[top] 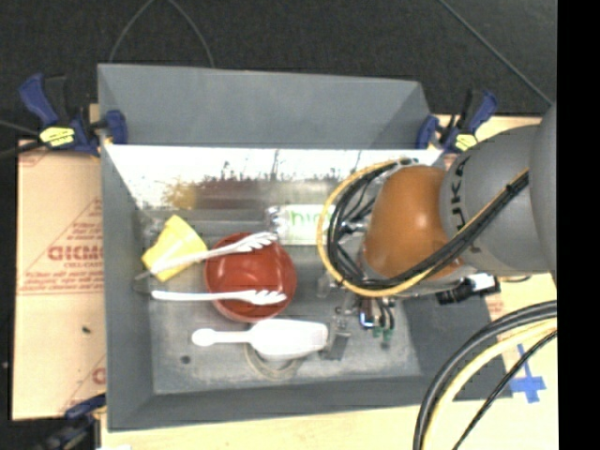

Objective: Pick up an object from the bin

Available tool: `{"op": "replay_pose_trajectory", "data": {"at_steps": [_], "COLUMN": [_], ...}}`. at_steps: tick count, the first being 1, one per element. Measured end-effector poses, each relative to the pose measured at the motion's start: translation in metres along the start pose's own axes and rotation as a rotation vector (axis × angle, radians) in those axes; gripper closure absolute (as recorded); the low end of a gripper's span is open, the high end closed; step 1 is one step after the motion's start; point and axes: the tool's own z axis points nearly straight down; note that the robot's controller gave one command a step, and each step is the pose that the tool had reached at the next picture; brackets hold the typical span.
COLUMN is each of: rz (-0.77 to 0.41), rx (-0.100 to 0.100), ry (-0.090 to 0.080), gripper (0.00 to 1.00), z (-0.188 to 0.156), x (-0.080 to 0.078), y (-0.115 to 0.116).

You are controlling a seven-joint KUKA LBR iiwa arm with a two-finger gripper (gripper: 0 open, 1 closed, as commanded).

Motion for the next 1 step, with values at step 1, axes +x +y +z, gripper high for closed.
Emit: {"op": "replay_pose_trajectory", "data": {"at_steps": [1], "rz": [0.025], "rx": [0.001], "ry": [0.012], "gripper": [0.0], "z": [0.0117], "x": [0.0238], "y": [0.0491]}}
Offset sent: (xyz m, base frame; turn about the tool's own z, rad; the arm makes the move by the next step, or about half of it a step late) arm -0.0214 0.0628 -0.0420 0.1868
